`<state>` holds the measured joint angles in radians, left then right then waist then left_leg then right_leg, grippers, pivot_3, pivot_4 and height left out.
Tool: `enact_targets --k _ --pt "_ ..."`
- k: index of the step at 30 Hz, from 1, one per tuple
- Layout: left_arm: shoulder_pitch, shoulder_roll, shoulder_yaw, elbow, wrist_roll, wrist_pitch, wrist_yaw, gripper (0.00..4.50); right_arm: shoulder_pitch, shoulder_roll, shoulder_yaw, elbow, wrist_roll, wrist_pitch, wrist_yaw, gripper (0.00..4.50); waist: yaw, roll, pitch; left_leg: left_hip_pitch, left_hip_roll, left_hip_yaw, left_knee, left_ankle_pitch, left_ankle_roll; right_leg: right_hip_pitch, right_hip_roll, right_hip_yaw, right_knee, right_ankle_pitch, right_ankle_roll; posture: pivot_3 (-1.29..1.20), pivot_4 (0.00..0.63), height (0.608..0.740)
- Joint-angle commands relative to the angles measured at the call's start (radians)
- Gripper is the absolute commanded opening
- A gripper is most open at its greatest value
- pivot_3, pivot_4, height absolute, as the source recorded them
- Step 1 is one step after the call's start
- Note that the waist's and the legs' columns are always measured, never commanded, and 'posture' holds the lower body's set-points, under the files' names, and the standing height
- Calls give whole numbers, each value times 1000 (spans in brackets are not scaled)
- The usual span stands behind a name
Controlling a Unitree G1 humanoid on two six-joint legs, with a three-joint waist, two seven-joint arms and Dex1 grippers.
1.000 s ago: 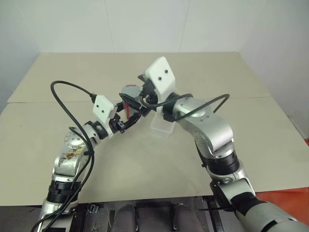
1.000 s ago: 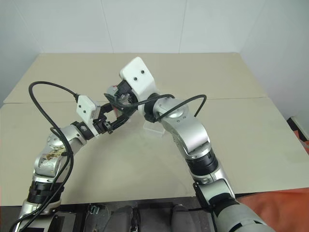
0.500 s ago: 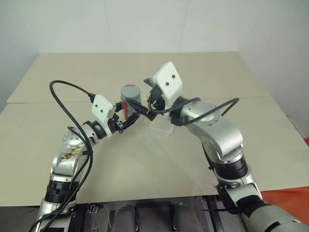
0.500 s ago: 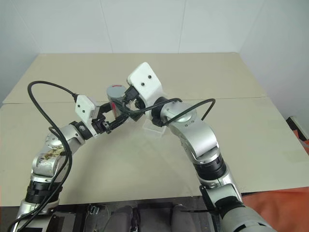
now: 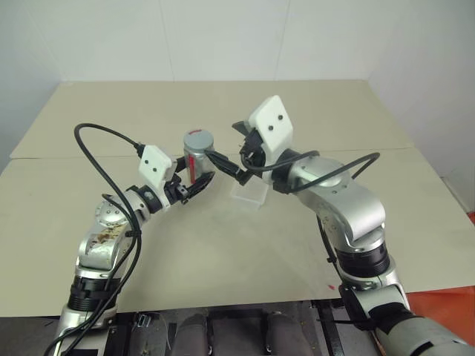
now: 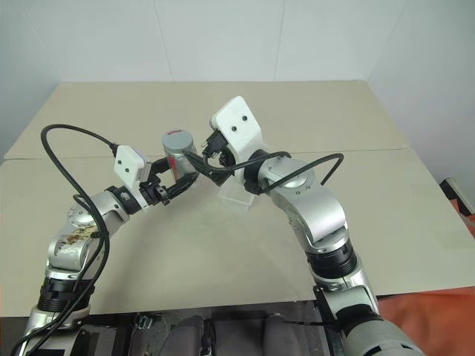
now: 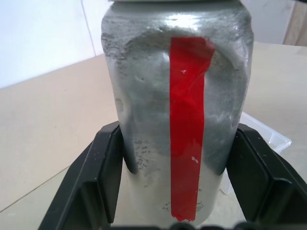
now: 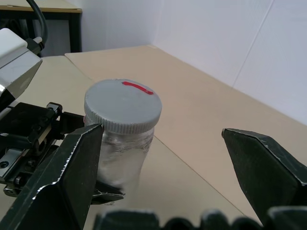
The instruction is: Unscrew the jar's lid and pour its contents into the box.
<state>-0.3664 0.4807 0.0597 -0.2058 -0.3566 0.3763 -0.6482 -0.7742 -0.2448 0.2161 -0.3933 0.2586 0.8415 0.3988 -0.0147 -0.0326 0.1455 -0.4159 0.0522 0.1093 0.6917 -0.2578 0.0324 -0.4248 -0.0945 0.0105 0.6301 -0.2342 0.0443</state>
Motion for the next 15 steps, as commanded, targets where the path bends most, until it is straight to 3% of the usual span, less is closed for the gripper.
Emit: enact_targets --k 1,15 --pt "-15 10 19 -44 -24 -11 -15 2783 -5 -9 -50 -27 -4 5 -22 4474 1 0 0 0 0 0 0 0 0 0 0 0 0 0 0 0 150 740" --pt "17 21 15 -83 -45 -2 -38 2783 -19 -4 -46 -7 -18 13 -38 4474 1 0 0 0 0 0 0 0 0 0 0 0 0 0 0 0 150 740"
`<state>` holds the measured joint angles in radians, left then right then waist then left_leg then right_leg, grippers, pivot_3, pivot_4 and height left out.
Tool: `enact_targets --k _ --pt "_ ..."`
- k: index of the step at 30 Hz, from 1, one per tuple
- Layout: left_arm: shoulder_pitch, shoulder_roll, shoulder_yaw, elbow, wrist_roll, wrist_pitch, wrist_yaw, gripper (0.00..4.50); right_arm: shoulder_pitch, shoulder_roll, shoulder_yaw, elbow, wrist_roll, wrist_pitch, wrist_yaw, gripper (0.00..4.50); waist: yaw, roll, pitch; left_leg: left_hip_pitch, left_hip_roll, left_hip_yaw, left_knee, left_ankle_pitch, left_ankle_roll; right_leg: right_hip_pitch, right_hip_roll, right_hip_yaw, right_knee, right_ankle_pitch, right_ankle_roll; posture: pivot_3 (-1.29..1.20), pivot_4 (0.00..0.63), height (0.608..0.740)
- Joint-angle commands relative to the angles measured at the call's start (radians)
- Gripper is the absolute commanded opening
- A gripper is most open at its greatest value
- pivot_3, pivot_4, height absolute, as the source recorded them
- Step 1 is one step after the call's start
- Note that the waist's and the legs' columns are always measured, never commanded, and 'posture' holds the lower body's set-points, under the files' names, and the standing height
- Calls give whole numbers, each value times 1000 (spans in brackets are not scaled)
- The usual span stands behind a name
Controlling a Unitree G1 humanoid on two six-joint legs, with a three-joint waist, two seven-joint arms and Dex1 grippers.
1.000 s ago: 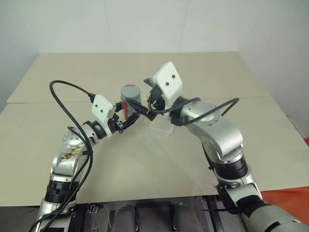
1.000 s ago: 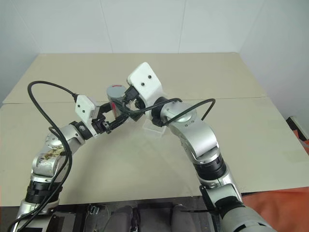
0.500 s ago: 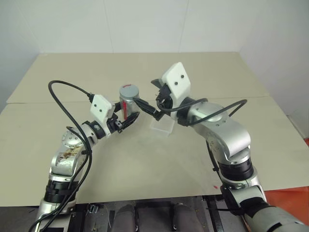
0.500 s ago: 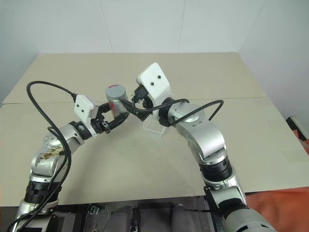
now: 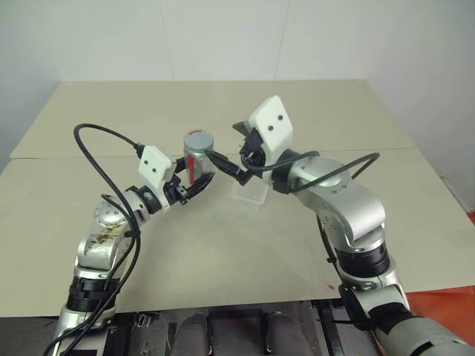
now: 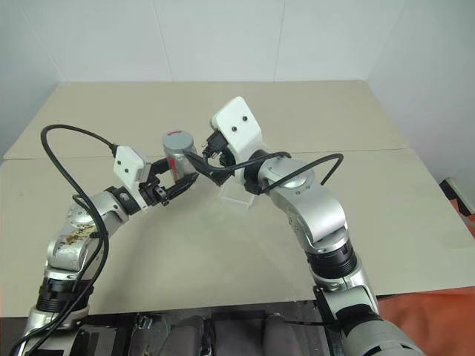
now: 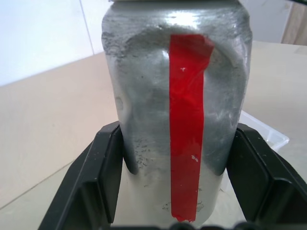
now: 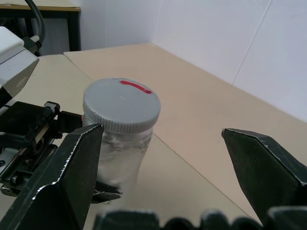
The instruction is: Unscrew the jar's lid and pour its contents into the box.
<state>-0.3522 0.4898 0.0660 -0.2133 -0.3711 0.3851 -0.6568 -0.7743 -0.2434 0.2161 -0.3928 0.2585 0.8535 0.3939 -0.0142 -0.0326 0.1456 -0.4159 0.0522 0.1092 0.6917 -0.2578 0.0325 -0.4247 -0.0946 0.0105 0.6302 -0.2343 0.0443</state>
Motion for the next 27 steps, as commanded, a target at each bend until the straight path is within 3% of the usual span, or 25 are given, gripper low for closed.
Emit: enact_targets --k 1,19,27 --pt "5 13 9 -77 -32 -9 -29 2783 -20 -7 -46 -5 -18 0 -33 4474 0 0 0 0 0 0 0 0 0 0 0 0 0 0 0 0 150 740" --pt "22 17 6 -95 -34 -10 -35 2783 -33 -6 -43 20 -31 -27 -27 4474 0 0 0 0 0 0 0 0 0 0 0 0 0 0 0 0 150 740" --pt "-21 0 6 -22 13 -25 26 2783 1 -119 -67 -67 49 -31 121 4474 2 0 0 0 0 0 0 0 1 1 0 0 -1 0 0 0 150 740"
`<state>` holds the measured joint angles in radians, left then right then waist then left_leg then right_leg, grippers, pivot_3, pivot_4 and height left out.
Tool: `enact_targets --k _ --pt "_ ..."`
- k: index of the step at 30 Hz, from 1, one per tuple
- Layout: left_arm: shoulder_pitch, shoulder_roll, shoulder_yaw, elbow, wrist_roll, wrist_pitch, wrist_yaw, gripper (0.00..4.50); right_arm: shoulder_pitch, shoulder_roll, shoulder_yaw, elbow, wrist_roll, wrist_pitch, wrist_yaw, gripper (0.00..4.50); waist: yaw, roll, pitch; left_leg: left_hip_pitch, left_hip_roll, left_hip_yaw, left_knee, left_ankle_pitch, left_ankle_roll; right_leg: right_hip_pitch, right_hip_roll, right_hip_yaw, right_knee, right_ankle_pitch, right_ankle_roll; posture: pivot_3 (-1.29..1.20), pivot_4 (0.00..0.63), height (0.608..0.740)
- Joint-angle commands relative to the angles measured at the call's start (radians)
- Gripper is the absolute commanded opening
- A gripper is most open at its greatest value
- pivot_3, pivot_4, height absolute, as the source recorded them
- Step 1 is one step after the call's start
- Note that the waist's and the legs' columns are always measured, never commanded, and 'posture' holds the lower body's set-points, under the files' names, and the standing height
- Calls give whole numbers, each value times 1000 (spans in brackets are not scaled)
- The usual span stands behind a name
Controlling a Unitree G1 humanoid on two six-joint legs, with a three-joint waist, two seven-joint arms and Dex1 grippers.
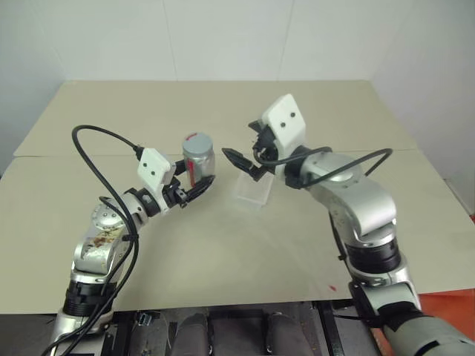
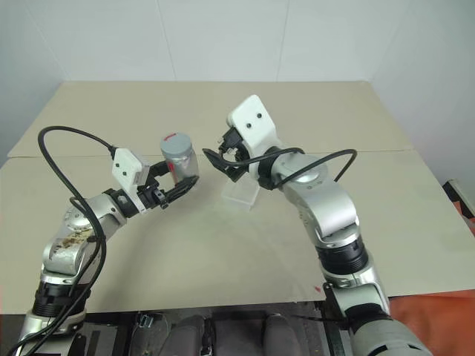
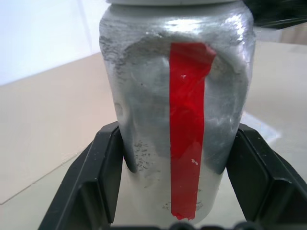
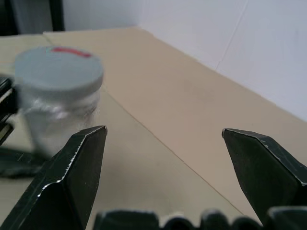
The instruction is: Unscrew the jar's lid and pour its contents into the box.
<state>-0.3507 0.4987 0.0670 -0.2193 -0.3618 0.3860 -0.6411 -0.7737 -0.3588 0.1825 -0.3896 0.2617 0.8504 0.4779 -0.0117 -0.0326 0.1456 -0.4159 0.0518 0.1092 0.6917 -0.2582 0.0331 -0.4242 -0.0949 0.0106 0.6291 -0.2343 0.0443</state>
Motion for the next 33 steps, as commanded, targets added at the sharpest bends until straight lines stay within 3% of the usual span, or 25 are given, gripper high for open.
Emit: enact_targets --k 1,17,33 --pt "-22 -14 0 -16 7 -28 12 2783 2 2 -37 -78 54 -22 38 4474 -2 0 0 0 0 0 0 0 0 0 0 0 0 0 0 0 150 740" --pt "-33 -71 -48 -24 49 -14 61 2783 -90 188 70 10 -34 -23 -104 4474 -4 0 0 0 0 0 0 0 -1 -1 0 0 1 0 0 0 150 740" --pt "-22 -66 -45 -47 42 -6 59 2783 -122 238 85 110 -122 -42 -151 4474 -2 0 0 0 0 0 0 1 -1 -1 0 0 2 0 0 0 150 740"
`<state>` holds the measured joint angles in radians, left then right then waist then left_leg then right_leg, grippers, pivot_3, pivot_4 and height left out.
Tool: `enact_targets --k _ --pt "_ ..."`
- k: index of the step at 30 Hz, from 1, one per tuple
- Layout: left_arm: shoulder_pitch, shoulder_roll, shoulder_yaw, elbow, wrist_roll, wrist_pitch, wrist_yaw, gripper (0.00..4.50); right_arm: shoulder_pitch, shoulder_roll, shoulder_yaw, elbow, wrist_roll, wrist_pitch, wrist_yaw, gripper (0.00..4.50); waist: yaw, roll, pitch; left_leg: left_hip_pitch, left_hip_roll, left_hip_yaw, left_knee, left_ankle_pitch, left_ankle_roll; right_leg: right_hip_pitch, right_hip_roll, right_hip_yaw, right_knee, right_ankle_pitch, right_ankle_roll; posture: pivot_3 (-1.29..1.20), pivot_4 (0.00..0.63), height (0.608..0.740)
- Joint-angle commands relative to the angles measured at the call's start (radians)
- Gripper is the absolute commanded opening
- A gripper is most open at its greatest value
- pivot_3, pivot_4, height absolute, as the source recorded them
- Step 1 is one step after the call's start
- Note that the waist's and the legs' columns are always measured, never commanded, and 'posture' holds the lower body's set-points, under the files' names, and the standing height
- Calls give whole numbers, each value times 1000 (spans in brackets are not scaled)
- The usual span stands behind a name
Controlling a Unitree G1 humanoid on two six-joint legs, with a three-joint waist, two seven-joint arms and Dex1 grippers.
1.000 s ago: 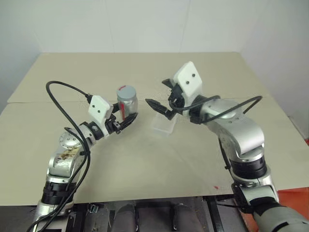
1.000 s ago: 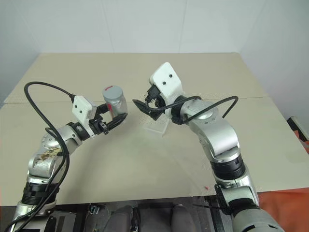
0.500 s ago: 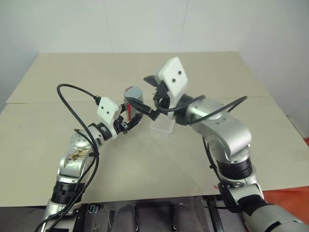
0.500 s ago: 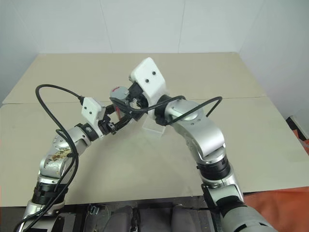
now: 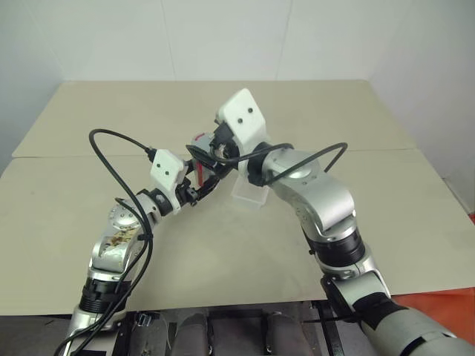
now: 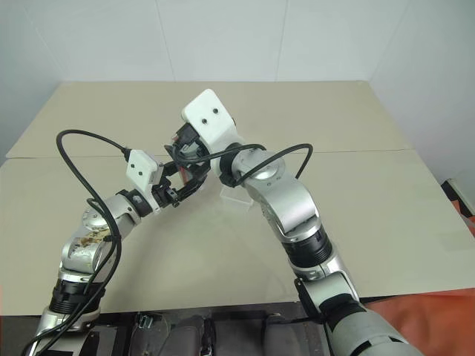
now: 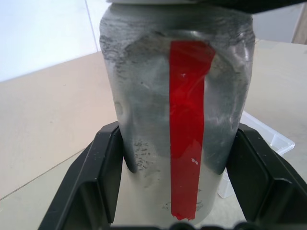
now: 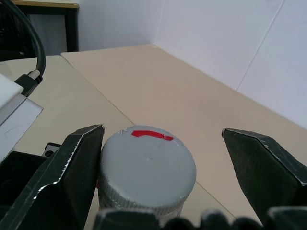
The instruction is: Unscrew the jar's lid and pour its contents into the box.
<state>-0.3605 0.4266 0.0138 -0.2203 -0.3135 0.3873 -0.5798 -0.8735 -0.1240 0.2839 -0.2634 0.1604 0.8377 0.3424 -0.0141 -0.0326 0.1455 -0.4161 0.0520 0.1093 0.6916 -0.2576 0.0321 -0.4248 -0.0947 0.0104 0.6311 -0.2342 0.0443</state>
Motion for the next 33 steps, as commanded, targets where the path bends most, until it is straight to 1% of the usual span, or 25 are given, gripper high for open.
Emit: enact_targets --k 1,13,33 --pt "-13 6 9 -46 -7 -6 -2 2783 -20 1 -18 -18 -22 -28 -15 4474 0 0 0 0 0 0 0 0 0 0 0 0 0 0 0 0 150 740" --pt "-12 16 25 -50 -13 3 -3 2783 31 -56 -23 -77 -20 -4 3 4474 0 0 0 0 0 0 0 0 0 0 0 0 0 0 0 0 150 740" --pt "-2 35 44 -57 -31 3 -18 2783 60 -103 -32 -106 -5 -3 26 4474 0 0 0 0 0 0 0 0 0 0 0 0 -1 0 0 0 150 740"
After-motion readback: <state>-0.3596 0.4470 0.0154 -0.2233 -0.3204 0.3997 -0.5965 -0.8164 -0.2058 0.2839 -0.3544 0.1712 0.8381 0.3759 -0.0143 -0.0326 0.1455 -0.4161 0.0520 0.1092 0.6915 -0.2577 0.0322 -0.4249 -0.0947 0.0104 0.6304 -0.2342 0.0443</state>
